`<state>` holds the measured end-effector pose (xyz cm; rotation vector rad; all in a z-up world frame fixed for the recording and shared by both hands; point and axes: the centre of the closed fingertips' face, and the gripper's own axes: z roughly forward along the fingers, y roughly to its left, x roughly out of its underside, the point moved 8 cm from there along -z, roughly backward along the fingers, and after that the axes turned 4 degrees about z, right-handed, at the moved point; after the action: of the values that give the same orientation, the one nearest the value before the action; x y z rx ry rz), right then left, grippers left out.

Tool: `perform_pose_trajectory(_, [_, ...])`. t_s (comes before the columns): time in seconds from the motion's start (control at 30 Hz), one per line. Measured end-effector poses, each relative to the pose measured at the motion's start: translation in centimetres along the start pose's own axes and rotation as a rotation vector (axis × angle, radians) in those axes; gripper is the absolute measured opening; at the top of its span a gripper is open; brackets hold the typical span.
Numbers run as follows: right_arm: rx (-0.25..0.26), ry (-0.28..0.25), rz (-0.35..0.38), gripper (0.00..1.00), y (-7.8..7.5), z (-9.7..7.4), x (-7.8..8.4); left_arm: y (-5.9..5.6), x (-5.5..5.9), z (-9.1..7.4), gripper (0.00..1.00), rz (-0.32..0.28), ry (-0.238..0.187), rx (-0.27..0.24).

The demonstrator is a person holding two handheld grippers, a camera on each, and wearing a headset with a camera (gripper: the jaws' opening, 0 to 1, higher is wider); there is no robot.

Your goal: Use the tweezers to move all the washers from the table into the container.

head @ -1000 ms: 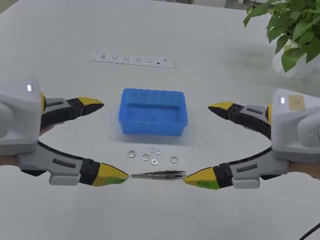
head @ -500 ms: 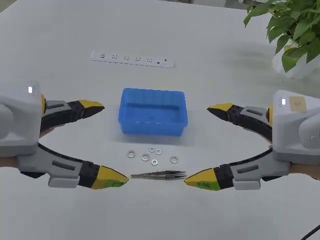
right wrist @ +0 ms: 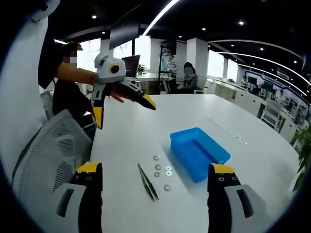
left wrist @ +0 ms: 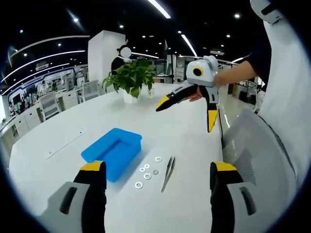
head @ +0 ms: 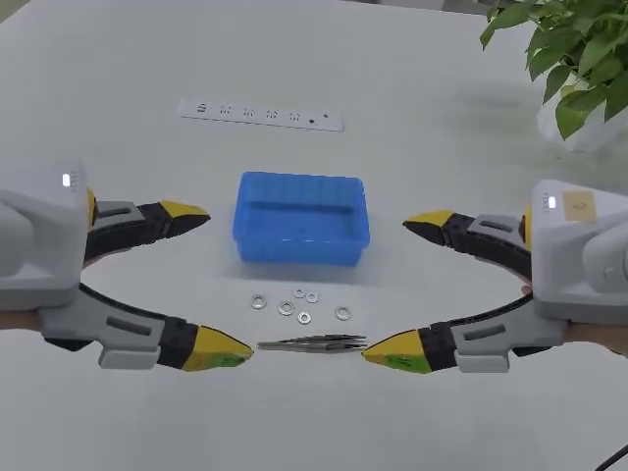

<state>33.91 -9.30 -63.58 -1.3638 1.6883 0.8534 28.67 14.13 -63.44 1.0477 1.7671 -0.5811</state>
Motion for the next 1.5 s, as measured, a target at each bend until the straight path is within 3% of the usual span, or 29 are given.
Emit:
perform_pose_trajectory(0.27, [-0.009, 0.012, -0.004, 0.87, 0.1, 0.2, 0.3, -0.2, 0.2, 0.4, 0.89, 0.008, 0.016, 0.022])
perform_pose_trajectory(0.93, [-0.039, 0.061, 0.010, 0.68, 0.0, 1.1, 1.2, 0.0, 1.0, 1.1, 0.82, 0.009, 0.035, 0.038])
perform_pose_trajectory(1.1, [-0.045, 0.086, 0.002, 0.60, -0.1, 1.5, 1.6, 0.2, 1.2, 1.4, 0.74, 0.010, 0.032, 0.035])
perform_pose_trajectory(1.5, [-0.134, 0.174, -0.044, 0.50, 0.6, 4.2, 3.0, -0.4, 2.9, 3.4, 0.65, 0.018, 0.082, 0.071])
